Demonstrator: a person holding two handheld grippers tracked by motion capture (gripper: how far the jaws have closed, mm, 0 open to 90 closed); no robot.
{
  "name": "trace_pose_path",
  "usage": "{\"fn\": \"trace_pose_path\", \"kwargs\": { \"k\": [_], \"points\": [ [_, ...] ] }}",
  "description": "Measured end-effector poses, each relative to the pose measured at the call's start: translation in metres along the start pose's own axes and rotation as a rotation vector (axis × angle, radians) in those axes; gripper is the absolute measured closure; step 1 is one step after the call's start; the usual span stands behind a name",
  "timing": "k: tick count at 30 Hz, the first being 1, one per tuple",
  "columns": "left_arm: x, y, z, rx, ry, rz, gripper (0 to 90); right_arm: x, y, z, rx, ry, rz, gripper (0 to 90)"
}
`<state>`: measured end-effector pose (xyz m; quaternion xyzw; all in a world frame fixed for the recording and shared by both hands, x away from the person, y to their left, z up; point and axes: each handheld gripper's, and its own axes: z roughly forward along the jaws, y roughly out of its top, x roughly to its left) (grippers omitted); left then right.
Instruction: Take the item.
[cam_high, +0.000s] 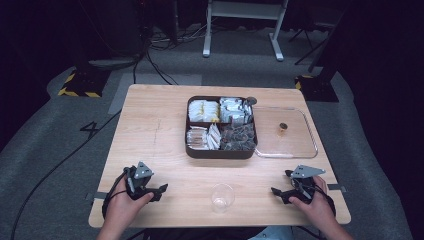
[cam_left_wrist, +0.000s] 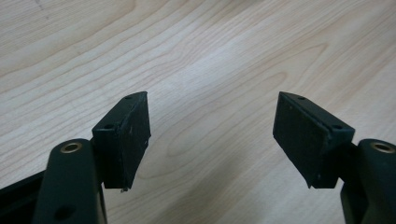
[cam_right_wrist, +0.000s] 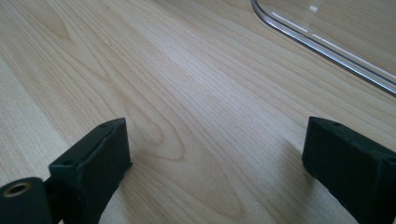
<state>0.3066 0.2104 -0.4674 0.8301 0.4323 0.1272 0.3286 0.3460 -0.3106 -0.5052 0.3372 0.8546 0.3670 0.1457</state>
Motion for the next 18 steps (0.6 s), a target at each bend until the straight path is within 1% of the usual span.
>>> {"fn": "trace_pose_path", "kwargs": {
  "k": [1,3,9,10,12,17,18],
  "points": [
    [-0.001,0.001,-0.001,0.001,-0.003,-0.002,28.2,0.0,0.0,0.0,0.0,0.0,0.0,7.6],
    [-0.002,0.005,-0.006,-0.003,0.008,0.014,28.9,0.0,0.0,0.0,0.0,0.0,0.0,7.7],
    [-0.007,0.021,-0.017,-0.058,-0.012,0.021,29.1,0.0,0.0,0.0,0.0,0.0,0.0,7.6],
    [-0.007,0.023,-0.018,-0.064,-0.015,0.017,29.5,0.0,0.0,0.0,0.0,0.0,0.0,7.6],
    [-0.007,0.029,-0.022,-0.072,-0.009,0.022,29.7,0.0,0.0,0.0,0.0,0.0,0.0,7.6],
    [-0.007,0.045,-0.029,-0.107,-0.012,0.027,29.6,0.0,0.0,0.0,0.0,0.0,0.0,7.6],
    [-0.007,0.048,-0.03,-0.113,-0.013,0.033,29.6,0.0,0.0,0.0,0.0,-0.001,0.0,7.6]
  ]
}}
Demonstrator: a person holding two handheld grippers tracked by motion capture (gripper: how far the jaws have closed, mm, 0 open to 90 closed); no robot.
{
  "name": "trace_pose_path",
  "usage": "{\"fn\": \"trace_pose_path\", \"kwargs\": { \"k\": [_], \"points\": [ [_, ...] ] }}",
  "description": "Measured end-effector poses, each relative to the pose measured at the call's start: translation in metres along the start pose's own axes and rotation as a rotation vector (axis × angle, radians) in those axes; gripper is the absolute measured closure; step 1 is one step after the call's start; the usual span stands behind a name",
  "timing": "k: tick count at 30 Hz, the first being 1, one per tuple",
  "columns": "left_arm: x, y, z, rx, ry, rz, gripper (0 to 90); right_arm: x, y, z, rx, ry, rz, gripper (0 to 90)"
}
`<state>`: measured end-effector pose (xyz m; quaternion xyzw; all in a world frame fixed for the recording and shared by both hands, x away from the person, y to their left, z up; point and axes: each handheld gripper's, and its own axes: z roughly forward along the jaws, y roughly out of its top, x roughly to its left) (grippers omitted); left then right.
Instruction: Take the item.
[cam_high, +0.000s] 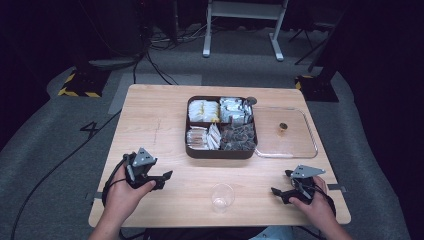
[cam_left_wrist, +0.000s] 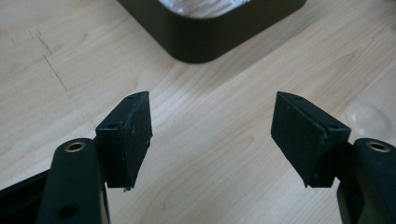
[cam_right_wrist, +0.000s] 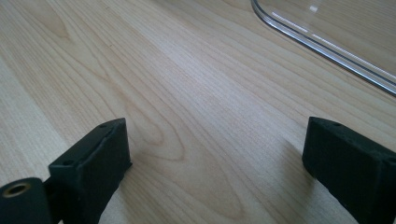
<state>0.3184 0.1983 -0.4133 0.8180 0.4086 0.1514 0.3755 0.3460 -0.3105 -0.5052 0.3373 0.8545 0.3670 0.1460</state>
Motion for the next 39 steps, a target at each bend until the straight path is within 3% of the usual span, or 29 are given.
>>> {"fn": "trace_pose_path", "kwargs": {
  "k": [5,10,16,21,26,31,39],
  "points": [
    [-0.001,0.017,0.004,-0.008,0.008,0.036,28.7,0.0,0.0,0.0,0.0,0.0,0.0,7.6],
    [-0.001,0.033,0.01,-0.036,0.01,0.043,27.7,0.0,0.0,0.0,-0.001,-0.001,-0.001,7.6],
    [0.002,0.056,0.021,-0.081,0.001,0.009,28.3,0.0,0.0,0.0,-0.001,0.0,-0.001,7.6],
    [0.006,0.078,0.031,-0.116,0.009,0.007,28.7,0.0,0.0,0.0,-0.001,0.0,-0.001,7.6],
    [0.008,0.1,0.044,-0.121,-0.008,-0.004,29.7,0.0,0.0,0.0,-0.001,0.0,-0.001,7.6],
    [0.012,0.122,0.06,-0.125,0.006,-0.004,30.8,0.0,0.0,0.0,-0.001,0.0,-0.001,7.6],
    [0.017,0.151,0.1,-0.107,0.017,0.004,34.4,0.0,0.0,0.0,-0.001,0.0,-0.002,7.6]
  ]
}}
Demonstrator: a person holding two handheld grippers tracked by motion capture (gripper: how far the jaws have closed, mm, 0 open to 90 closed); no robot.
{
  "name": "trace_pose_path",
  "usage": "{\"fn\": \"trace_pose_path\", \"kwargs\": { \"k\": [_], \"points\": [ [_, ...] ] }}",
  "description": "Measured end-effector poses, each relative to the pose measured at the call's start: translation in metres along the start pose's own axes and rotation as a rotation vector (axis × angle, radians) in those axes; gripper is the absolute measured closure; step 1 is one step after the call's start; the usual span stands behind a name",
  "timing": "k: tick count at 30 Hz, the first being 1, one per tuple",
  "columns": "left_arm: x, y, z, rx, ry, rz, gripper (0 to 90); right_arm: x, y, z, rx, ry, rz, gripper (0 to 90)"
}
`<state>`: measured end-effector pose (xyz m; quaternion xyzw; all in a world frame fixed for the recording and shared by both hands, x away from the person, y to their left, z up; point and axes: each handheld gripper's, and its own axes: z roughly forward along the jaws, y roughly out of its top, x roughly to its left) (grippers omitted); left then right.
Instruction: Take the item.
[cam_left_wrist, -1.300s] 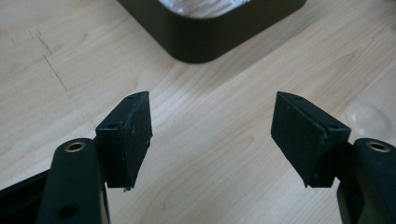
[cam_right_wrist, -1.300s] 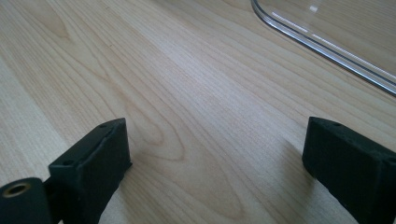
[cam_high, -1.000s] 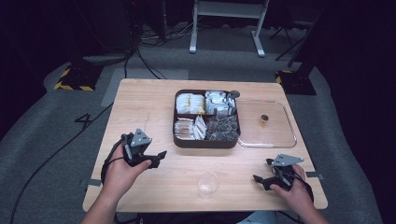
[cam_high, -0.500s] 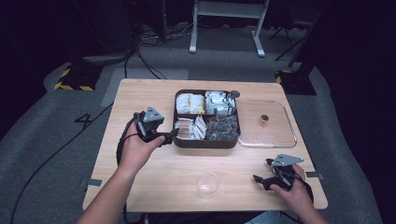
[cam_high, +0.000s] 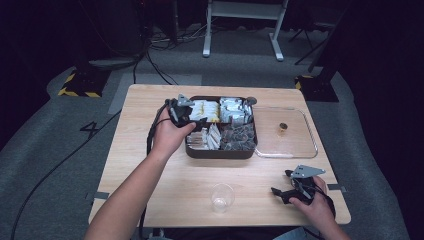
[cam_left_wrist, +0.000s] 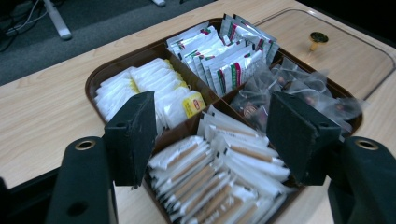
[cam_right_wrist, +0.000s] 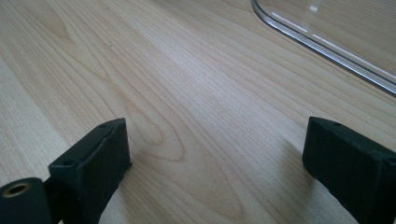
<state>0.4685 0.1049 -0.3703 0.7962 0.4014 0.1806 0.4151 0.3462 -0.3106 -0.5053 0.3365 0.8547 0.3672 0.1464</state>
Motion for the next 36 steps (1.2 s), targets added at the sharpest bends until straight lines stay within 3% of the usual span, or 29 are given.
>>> {"fn": "trace_pose_path", "kwargs": {
  "k": [6,11,20,25,28,36],
  "points": [
    [0.009,0.01,0.031,0.028,0.004,-0.035,39.6,0.0,0.0,0.0,0.0,0.0,-0.001,7.6],
    [0.013,0.018,0.056,0.026,-0.001,-0.038,39.8,0.0,0.0,0.0,0.0,0.0,-0.001,7.6],
    [0.022,0.026,0.083,0.032,0.005,-0.08,40.7,0.0,0.0,0.0,0.001,0.0,0.0,7.6],
    [0.026,0.027,0.096,0.069,0.014,-0.071,39.6,0.0,0.0,0.0,0.001,0.001,0.0,7.5],
    [0.03,0.026,0.105,0.097,0.015,-0.103,39.8,0.0,0.0,0.0,-0.001,0.0,0.003,7.6],
    [0.038,0.017,0.118,0.161,0.022,-0.105,41.9,0.0,0.0,0.0,-0.001,0.0,0.004,7.6]
  ]
}}
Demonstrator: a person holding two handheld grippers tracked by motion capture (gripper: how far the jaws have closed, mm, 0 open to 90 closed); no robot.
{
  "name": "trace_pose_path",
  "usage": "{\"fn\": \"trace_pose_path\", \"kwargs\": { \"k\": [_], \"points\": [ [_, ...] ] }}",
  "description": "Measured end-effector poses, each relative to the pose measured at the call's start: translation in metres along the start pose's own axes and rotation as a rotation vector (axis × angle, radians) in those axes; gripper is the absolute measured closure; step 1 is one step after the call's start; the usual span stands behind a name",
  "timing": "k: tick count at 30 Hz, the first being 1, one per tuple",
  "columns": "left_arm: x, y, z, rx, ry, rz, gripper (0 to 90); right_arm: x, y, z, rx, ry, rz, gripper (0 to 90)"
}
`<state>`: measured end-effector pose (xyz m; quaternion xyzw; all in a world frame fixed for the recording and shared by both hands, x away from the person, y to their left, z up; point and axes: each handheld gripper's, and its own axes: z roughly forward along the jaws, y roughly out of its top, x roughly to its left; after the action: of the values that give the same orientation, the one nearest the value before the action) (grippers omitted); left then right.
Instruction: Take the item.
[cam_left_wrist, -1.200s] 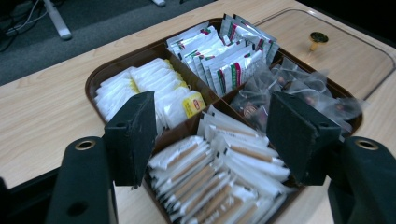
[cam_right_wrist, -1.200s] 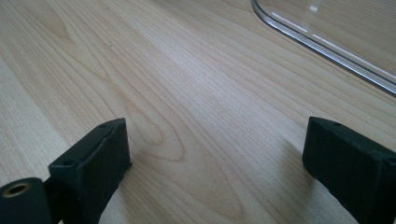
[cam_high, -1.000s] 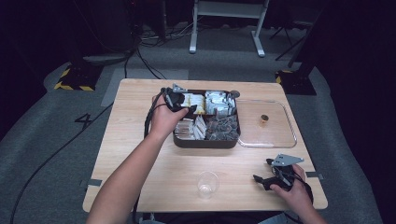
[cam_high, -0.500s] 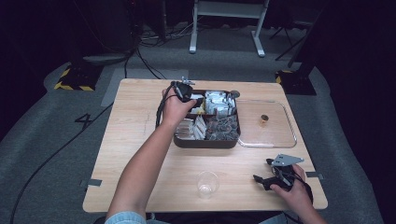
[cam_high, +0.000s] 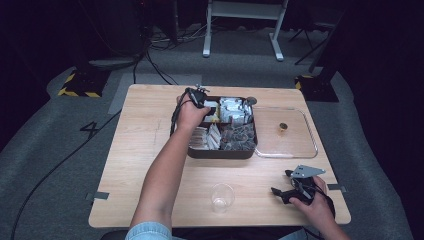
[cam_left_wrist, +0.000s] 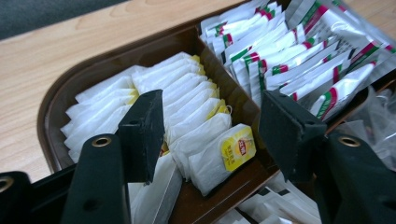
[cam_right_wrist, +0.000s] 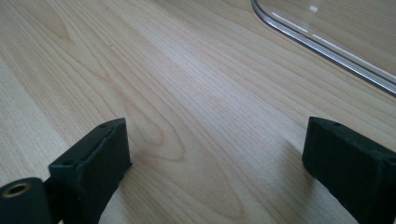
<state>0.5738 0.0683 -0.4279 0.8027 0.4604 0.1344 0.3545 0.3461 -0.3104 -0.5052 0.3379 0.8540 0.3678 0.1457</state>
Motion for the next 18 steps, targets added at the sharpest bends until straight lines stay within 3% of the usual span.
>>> {"fn": "trace_pose_path", "kwargs": {
  "k": [3,5,10,18],
  "points": [
    [0.003,-0.003,0.005,0.015,0.006,-0.001,46.7,0.0,0.0,0.0,0.0,0.0,-0.001,7.6],
    [0.004,-0.006,0.009,0.024,-0.017,-0.021,48.3,0.0,0.0,0.0,0.0,0.0,-0.001,7.6],
    [0.001,-0.006,0.015,0.053,-0.049,-0.022,52.9,0.0,0.0,0.0,0.001,0.0,-0.004,7.6],
    [-0.003,-0.004,0.023,0.12,-0.025,0.002,53.1,0.0,0.0,0.0,0.001,0.0,-0.004,7.6]
  ]
}}
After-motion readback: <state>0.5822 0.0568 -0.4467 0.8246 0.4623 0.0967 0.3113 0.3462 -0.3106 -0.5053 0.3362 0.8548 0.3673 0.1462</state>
